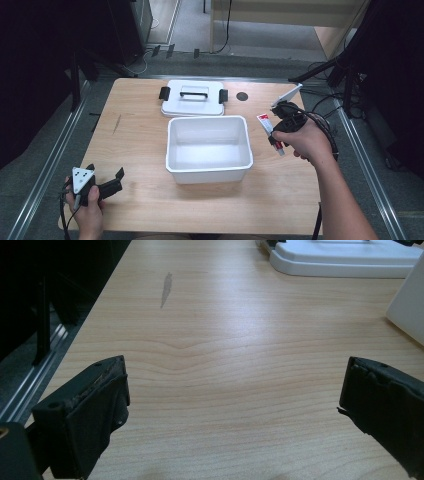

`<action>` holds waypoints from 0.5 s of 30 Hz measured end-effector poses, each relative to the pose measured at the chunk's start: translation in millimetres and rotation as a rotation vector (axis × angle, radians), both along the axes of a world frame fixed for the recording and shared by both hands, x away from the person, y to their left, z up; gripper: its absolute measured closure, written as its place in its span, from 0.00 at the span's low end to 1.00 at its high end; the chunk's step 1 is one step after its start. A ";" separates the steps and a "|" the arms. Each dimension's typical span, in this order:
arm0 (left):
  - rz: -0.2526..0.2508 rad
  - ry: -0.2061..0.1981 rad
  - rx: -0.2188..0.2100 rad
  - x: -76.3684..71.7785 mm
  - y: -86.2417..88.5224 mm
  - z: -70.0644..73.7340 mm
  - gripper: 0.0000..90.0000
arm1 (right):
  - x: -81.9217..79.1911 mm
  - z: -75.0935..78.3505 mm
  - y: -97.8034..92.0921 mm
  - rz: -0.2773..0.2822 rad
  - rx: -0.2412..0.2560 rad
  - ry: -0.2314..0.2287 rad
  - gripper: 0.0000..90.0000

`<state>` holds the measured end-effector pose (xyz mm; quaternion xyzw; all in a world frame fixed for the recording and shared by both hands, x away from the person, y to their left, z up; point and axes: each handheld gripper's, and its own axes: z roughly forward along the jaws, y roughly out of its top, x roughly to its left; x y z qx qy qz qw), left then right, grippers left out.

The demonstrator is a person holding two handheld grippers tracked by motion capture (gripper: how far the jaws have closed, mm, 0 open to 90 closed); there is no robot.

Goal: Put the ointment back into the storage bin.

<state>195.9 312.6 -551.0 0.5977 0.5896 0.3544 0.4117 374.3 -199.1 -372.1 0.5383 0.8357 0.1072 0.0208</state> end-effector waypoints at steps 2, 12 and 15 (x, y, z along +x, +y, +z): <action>0.000 0.001 0.000 0.1 0.0 0.0 0.00 | 0.6 5.6 7.1 0.019 -0.001 -0.005 0.80; 0.001 0.002 -0.005 0.3 0.3 0.1 0.00 | 3.6 23.8 45.2 0.126 0.004 -0.008 0.80; 0.002 0.001 -0.006 0.3 0.4 0.0 0.00 | 2.9 24.2 55.4 0.193 0.015 -0.015 0.80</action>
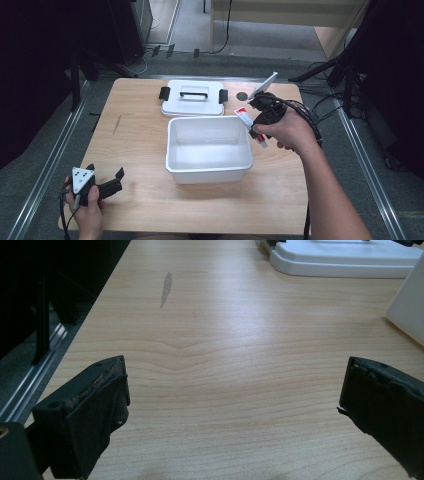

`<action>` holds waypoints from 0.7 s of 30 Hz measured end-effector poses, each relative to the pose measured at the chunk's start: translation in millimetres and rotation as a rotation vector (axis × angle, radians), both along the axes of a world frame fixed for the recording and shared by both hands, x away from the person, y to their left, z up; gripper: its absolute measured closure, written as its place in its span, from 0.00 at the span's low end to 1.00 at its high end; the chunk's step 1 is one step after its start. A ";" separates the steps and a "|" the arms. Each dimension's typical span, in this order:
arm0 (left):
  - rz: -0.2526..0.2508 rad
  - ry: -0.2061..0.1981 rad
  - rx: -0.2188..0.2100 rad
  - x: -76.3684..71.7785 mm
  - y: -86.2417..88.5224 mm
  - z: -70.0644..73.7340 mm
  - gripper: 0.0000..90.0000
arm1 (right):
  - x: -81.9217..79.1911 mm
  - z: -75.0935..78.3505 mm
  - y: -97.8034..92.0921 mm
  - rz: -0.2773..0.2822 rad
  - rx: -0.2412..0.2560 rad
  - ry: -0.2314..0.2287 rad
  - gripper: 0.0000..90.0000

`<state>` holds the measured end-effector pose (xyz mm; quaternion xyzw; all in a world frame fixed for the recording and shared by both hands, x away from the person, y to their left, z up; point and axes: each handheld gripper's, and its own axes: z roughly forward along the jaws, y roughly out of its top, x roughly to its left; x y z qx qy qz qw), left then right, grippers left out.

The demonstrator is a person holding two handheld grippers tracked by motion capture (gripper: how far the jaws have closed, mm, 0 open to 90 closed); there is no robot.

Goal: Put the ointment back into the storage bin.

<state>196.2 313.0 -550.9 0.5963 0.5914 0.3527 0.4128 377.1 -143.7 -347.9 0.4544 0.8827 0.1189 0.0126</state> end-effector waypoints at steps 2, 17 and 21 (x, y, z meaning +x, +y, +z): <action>0.000 0.000 -0.001 0.1 0.0 0.0 0.00 | -1.1 -0.8 6.6 0.057 0.016 -0.009 0.80; -0.002 0.003 0.001 0.0 0.0 0.0 0.00 | -24.5 -23.2 40.5 0.770 0.023 -0.154 0.80; -0.001 0.002 0.003 0.1 -0.1 -0.1 0.00 | -27.9 -30.5 42.7 0.864 -0.007 -0.171 0.80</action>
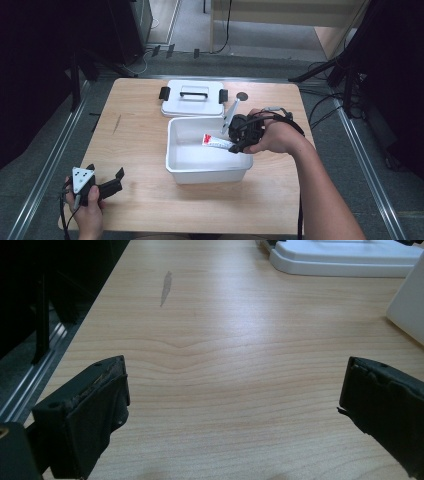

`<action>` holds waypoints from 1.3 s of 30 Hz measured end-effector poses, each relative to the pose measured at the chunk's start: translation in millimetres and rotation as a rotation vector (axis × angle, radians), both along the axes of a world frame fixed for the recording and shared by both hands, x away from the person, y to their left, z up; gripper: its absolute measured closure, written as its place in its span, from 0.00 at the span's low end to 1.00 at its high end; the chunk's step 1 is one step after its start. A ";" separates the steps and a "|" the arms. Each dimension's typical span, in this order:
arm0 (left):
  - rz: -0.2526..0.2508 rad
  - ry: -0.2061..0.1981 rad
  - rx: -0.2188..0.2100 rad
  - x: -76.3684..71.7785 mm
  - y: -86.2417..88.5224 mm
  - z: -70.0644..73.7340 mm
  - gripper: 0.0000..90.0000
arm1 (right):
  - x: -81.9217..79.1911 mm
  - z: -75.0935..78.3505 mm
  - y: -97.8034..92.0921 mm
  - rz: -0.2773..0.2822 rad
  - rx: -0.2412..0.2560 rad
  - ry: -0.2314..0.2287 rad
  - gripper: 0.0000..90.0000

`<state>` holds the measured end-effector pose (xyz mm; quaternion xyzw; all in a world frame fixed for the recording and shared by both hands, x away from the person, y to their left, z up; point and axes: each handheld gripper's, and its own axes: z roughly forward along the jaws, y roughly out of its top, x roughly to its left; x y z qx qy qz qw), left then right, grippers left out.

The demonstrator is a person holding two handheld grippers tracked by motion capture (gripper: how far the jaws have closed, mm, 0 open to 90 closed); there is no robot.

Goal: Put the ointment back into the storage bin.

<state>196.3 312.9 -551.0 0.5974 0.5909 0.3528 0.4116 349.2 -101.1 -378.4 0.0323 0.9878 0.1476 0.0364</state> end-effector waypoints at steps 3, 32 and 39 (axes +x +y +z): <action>0.001 0.000 -0.003 -0.1 -0.2 0.0 0.00 | -1.0 -4.1 2.5 0.025 -0.010 -0.012 0.80; -0.001 0.002 -0.001 -0.2 0.0 0.0 0.00 | 6.7 -61.4 25.1 -0.048 -0.180 0.040 0.80; 0.001 0.001 -0.002 0.0 -0.1 0.0 0.00 | 8.1 -64.8 28.9 -0.060 -0.209 0.047 0.80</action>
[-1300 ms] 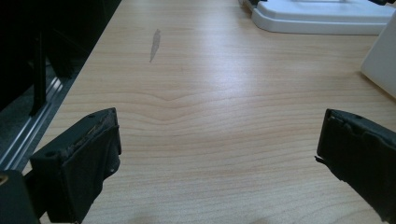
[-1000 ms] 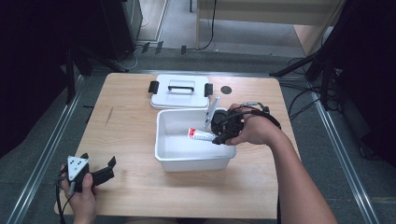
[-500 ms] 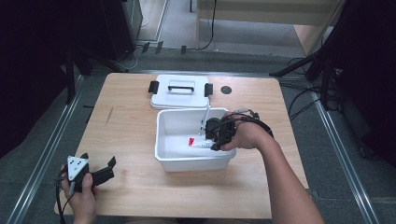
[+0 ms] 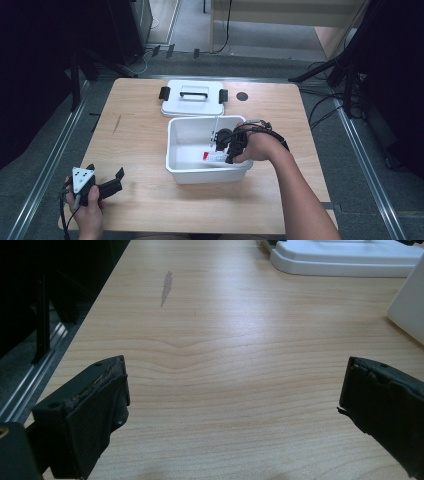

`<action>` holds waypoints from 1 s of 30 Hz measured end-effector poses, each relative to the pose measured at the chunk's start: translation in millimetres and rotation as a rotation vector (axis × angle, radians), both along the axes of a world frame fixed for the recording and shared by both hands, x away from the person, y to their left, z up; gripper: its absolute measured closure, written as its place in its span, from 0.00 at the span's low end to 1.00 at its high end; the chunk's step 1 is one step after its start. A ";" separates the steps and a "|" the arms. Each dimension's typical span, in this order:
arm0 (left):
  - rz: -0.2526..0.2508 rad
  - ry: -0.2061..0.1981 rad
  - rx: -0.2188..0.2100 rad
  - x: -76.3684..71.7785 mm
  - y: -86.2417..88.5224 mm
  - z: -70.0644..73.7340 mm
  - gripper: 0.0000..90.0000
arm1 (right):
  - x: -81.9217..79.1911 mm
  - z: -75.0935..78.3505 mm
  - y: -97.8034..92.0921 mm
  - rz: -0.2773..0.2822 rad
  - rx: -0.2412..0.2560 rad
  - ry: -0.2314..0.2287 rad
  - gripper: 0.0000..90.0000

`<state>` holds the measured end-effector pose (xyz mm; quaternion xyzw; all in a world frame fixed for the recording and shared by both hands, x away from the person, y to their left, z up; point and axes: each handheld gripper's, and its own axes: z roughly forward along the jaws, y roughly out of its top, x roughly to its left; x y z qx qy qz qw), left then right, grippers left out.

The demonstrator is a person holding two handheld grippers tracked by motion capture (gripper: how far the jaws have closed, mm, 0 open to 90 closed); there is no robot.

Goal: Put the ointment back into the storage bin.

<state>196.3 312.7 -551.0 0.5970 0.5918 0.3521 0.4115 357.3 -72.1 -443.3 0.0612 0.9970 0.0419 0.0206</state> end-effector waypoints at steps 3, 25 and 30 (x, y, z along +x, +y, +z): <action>0.000 -0.001 -0.001 -0.1 0.0 0.0 0.00 | -0.3 -4.6 1.6 0.005 -0.037 -0.005 0.80; -0.002 0.005 0.000 0.2 0.1 0.1 0.00 | 1.7 11.0 -8.2 -0.052 0.022 -0.027 0.77; -0.002 0.007 0.002 0.4 -0.2 0.1 0.00 | -0.5 35.8 -20.5 -0.106 0.103 -0.037 0.76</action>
